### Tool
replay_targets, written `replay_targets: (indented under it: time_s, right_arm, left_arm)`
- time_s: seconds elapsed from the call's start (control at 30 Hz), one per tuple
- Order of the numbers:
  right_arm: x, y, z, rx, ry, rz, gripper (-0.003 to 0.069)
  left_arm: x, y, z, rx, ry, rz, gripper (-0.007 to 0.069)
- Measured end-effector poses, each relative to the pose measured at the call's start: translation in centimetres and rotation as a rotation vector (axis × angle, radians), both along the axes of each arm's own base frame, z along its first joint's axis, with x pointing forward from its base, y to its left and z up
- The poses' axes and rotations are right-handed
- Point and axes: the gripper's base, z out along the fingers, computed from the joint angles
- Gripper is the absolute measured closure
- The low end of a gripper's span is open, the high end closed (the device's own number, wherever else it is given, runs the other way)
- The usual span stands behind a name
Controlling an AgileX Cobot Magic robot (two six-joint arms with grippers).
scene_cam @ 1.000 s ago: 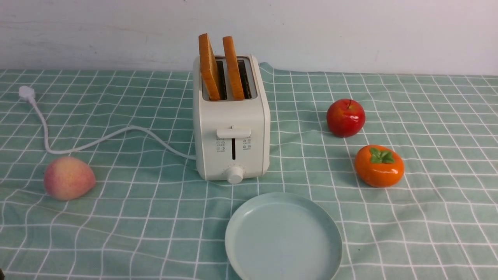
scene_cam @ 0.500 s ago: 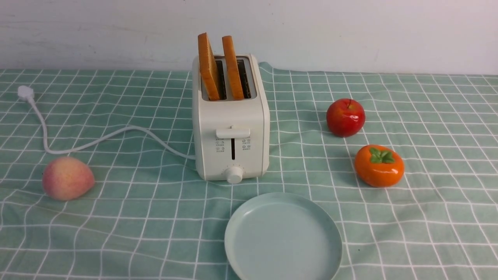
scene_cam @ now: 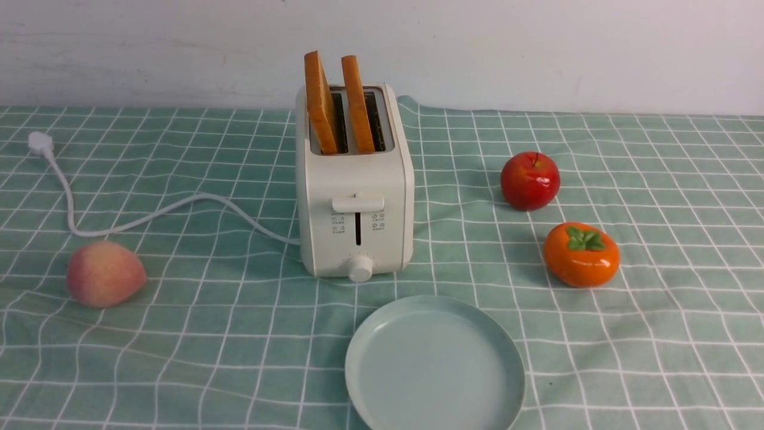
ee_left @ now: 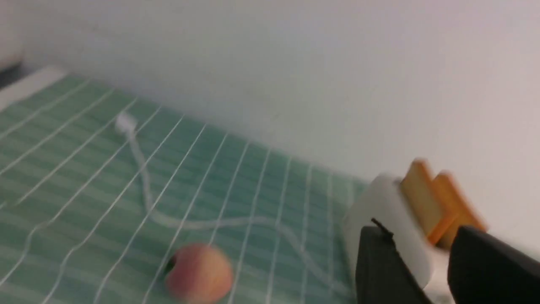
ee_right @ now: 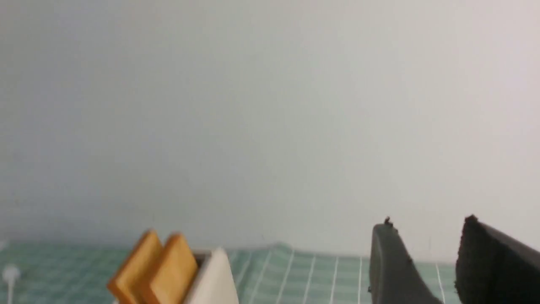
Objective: Take toasted bread from bread machine on blue coffee table place on plate.
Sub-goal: 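Grasp the toast slice in the toaster and pull it up out of the slot with the right gripper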
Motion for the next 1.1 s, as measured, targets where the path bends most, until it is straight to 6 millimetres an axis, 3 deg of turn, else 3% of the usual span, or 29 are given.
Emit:
replay_targets:
  time_s: [0.1, 0.27, 0.37, 0.4, 0.5, 0.57, 0.67, 0.87, 1.1]
  right_arm:
    - [3.3, 0.8, -1.9, -0.003, 0.159, 0.031, 0.0419]
    - [7.8, 2.9, -6.1, 0.024, 0.499, 0.153, 0.0419]
    - [10.6, 4.5, -7.0, 0.003, 0.636, 0.298, 0.0419]
    - [10.8, 4.7, -6.9, 0.003, 0.636, 0.315, 0.0419]
    - [13.4, 7.6, -5.4, -0.003, 0.597, 0.473, 0.0405]
    - [14.1, 9.5, -4.7, -0.005, 0.552, 0.529, 0.039]
    - [14.8, 13.6, -4.2, -0.03, 0.482, 0.607, 0.0349]
    - [16.7, 19.9, -5.3, -0.04, 0.405, 0.594, 0.0209]
    - [20.1, 23.1, -7.2, -0.067, 0.432, 0.519, 0.0099]
  left_arm:
    - [0.4, 0.1, -1.5, 0.009, 0.162, 0.016, 0.0386]
    - [0.3, -0.6, -3.3, -0.095, 0.26, -0.023, 0.0386]
    - [0.4, -1.4, -4.8, -0.187, 0.332, -0.074, 0.0386]
    - [0.3, -1.5, -4.9, -0.197, 0.337, -0.083, 0.0386]
    - [0.3, -2.6, -6.4, -0.223, 0.394, -0.191, 0.0386]
    - [0.2, -3.0, -6.8, -0.211, 0.408, -0.246, 0.0386]
    - [0.0, -3.5, -7.2, -0.19, 0.434, -0.318, 0.0386]
    - [-0.5, -3.9, -7.5, -0.172, 0.496, -0.374, 0.0386]
    - [-0.9, -3.9, -7.8, -0.169, 0.545, -0.387, 0.0386]
